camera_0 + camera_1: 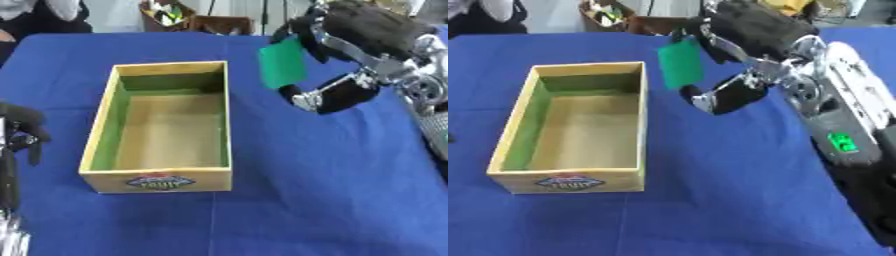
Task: Pick up objects on the table and place them in the box.
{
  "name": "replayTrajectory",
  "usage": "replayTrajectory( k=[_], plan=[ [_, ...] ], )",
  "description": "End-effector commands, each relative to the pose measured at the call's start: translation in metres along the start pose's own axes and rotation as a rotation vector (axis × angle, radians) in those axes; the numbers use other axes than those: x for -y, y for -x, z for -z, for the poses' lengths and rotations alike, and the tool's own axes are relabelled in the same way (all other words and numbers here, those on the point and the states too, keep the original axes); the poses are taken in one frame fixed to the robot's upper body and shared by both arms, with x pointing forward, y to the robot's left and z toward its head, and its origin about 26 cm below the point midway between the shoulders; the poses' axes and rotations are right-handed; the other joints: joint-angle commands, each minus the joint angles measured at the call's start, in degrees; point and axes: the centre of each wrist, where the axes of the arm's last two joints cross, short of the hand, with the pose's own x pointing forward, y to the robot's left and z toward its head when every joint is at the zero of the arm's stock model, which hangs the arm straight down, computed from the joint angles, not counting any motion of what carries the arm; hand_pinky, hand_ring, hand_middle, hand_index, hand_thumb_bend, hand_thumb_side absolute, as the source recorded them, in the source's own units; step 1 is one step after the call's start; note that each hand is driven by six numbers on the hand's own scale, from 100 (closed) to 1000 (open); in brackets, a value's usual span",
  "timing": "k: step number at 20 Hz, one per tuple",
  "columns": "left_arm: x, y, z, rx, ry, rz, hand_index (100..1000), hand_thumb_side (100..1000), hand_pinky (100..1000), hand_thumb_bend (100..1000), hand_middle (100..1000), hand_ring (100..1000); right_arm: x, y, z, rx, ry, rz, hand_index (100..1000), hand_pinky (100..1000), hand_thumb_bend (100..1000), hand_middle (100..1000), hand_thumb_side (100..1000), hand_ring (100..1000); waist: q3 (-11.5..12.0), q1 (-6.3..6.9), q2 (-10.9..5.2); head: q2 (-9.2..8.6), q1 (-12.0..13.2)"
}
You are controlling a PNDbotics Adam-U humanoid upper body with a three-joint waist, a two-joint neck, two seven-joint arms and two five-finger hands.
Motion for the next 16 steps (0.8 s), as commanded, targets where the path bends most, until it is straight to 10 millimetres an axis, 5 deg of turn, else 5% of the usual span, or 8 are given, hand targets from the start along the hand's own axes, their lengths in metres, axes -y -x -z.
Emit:
replayTrajectory(
  k=[1,9,16],
  plan=[
    [0.002,-0.007,0.004,0.032,0.025,-0.008,459,886,100,100,482,362,0.003,0.003,0.017,-0.013,0.039,0.051,211,675,100,205,198,594,0.63,-0.11,-0.85,-0.98,-1.13],
    [0.015,-0.009,0.004,0.041,0.103,-0.055,457,890,100,100,482,362,-0.022,0.000,0.063,-0.023,0.032,0.156,206,682,100,190,198,586,5.90,-0.90,-0.98,-1.16,-5.66],
    [0.021,-0.011,0.005,0.056,0.138,-0.083,427,894,100,100,475,358,-0.057,0.007,0.079,-0.042,-0.076,0.219,205,700,100,180,198,588,8.72,-1.56,-1.20,-0.93,-8.93]
  ],
)
